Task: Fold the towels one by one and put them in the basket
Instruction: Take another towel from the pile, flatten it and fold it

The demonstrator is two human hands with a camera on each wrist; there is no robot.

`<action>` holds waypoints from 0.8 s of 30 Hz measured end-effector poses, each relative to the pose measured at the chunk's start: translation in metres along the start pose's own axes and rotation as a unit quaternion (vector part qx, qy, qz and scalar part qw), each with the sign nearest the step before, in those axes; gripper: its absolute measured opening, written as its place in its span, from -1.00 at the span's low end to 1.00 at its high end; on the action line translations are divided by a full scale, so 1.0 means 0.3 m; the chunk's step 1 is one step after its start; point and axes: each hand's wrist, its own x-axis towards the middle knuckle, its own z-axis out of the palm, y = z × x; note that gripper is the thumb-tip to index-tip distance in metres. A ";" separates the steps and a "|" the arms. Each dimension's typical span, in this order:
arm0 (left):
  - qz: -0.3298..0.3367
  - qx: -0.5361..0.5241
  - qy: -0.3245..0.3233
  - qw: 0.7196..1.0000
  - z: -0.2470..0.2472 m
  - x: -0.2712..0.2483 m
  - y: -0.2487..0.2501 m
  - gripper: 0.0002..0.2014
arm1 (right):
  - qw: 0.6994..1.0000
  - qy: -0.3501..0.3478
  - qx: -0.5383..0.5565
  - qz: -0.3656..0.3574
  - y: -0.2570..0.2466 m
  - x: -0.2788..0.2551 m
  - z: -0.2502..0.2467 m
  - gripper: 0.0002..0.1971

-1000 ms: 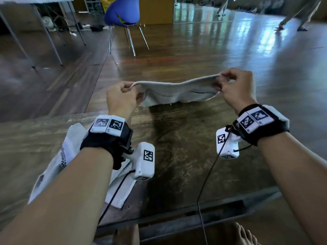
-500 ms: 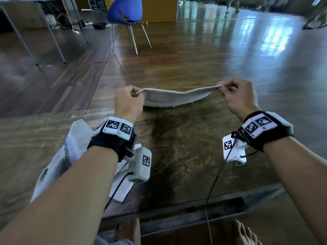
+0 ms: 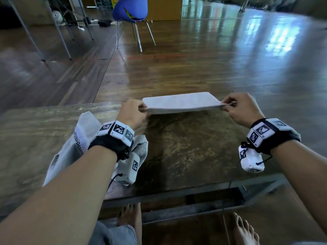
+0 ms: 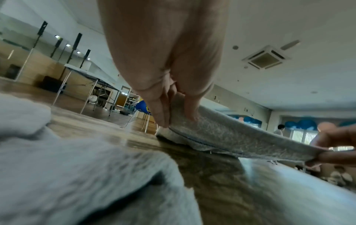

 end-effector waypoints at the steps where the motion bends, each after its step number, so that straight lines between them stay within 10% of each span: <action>1: 0.003 0.009 -0.004 1.000 0.000 -0.017 0.002 -0.93 | 1.000 -0.013 -0.012 0.000 0.005 -0.021 -0.006 -0.80; 13: 0.049 0.004 -0.039 0.998 -0.043 -0.182 0.060 -0.87 | 0.996 -0.021 -0.083 -0.002 -0.024 -0.251 -0.184 -0.78; 24: 0.058 -0.048 -0.056 0.996 -0.059 -0.242 0.061 -0.82 | 0.992 0.031 0.103 -0.065 0.003 -0.346 -0.257 -0.77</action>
